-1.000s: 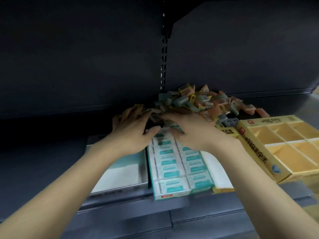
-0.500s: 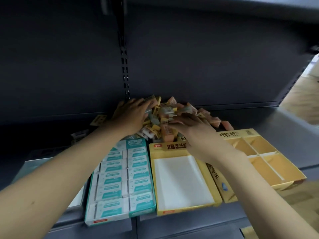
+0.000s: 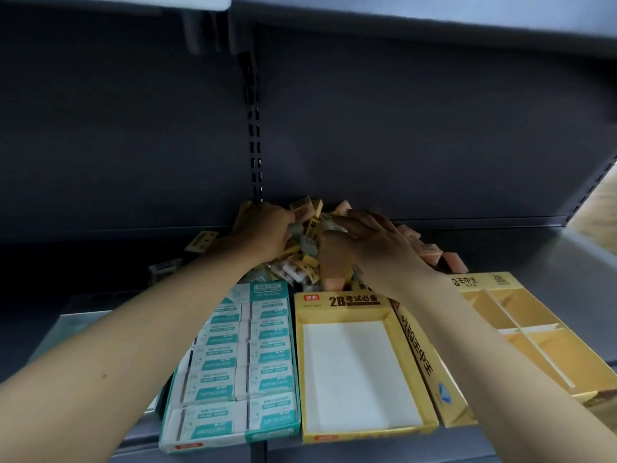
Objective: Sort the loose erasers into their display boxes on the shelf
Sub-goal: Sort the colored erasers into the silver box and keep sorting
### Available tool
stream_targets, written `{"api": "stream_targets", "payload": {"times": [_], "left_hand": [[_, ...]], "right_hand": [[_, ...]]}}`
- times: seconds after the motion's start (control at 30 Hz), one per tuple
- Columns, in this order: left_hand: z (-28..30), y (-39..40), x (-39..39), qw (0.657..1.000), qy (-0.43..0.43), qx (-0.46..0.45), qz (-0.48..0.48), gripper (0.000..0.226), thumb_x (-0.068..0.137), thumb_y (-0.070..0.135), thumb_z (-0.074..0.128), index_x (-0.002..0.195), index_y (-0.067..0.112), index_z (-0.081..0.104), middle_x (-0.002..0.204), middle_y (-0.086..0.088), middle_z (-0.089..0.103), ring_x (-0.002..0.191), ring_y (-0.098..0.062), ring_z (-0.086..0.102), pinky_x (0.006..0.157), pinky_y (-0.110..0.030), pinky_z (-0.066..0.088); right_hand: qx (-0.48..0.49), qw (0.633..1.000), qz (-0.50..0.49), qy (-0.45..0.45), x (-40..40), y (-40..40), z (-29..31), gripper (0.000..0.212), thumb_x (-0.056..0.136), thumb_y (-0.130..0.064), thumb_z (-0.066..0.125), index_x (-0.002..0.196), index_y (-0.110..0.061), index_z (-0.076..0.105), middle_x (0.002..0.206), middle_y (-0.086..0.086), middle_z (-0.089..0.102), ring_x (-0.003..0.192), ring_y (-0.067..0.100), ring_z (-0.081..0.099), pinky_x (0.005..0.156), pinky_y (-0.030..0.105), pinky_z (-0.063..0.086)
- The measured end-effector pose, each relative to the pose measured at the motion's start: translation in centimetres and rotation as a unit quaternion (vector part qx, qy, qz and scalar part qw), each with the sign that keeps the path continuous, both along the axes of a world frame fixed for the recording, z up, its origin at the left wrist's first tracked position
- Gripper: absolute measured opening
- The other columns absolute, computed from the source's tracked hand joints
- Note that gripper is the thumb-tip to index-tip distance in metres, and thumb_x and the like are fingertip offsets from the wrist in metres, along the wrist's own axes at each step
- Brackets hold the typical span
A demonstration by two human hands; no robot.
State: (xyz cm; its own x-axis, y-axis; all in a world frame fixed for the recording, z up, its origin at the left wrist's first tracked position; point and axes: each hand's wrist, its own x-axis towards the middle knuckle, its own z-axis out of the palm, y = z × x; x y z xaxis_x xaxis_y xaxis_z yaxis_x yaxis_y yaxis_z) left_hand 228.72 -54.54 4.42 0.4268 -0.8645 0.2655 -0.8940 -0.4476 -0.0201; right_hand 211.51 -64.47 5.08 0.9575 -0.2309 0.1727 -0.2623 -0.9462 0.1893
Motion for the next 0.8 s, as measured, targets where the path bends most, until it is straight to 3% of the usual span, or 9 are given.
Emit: {"api": "stream_targets", "payload": {"times": [0.17,0.33,0.4,0.57,0.8], "left_hand": [[-0.8,0.7,0.0,0.998,-0.013,-0.050,-0.023,0.028,0.094,0.019,0.047,0.119,0.022,0.057,0.119,0.002,0.063,0.111,-0.019,0.055,0.093,-0.035,0.029],[-1.3,1.6,0.3,0.999,0.014,-0.032,-0.023,0.048,0.092,0.016,0.051,0.138,0.019,0.039,0.127,-0.003,0.047,0.116,-0.023,0.047,0.097,-0.037,0.035],[-1.4,2.0,0.6,0.999,0.018,-0.028,-0.026,0.044,0.093,0.011,0.048,0.136,0.018,0.043,0.123,-0.005,0.044,0.116,-0.024,0.045,0.096,-0.038,0.037],[-1.1,2.2,0.8,0.997,0.001,-0.069,-0.025,0.030,0.092,0.014,0.050,0.121,0.021,0.057,0.120,0.002,0.050,0.114,-0.019,0.047,0.093,-0.031,0.025],[-0.5,2.9,0.0,0.996,-0.035,-0.080,-0.021,0.019,0.091,0.021,0.050,0.109,0.022,0.056,0.117,0.005,0.061,0.104,-0.019,0.056,0.091,-0.031,0.027]], "right_hand": [[-0.023,1.000,0.010,0.005,2.7,-1.7,-0.1,0.063,0.089,-0.009,0.048,0.145,-0.029,0.029,0.155,-0.003,0.020,0.144,0.022,0.008,0.118,0.042,0.008],[-0.008,1.000,-0.022,0.009,4.4,-3.0,-0.7,0.063,0.085,-0.013,0.057,0.142,-0.032,0.035,0.154,0.003,0.022,0.142,0.031,0.014,0.115,0.047,0.020],[0.010,1.000,-0.025,0.008,4.7,-3.2,-0.8,0.061,0.085,-0.012,0.055,0.141,-0.033,0.038,0.152,0.005,0.027,0.140,0.033,0.019,0.114,0.046,0.022],[-0.035,0.999,-0.005,0.021,5.0,-3.3,-0.1,0.044,0.085,-0.024,0.056,0.129,-0.025,0.053,0.134,-0.001,0.051,0.130,0.022,0.037,0.109,0.036,0.025],[-0.041,0.998,-0.028,-0.024,4.5,-2.5,-0.7,0.044,0.087,-0.019,0.055,0.131,-0.016,0.045,0.135,0.004,0.048,0.129,0.026,0.040,0.106,0.038,0.028]]}}
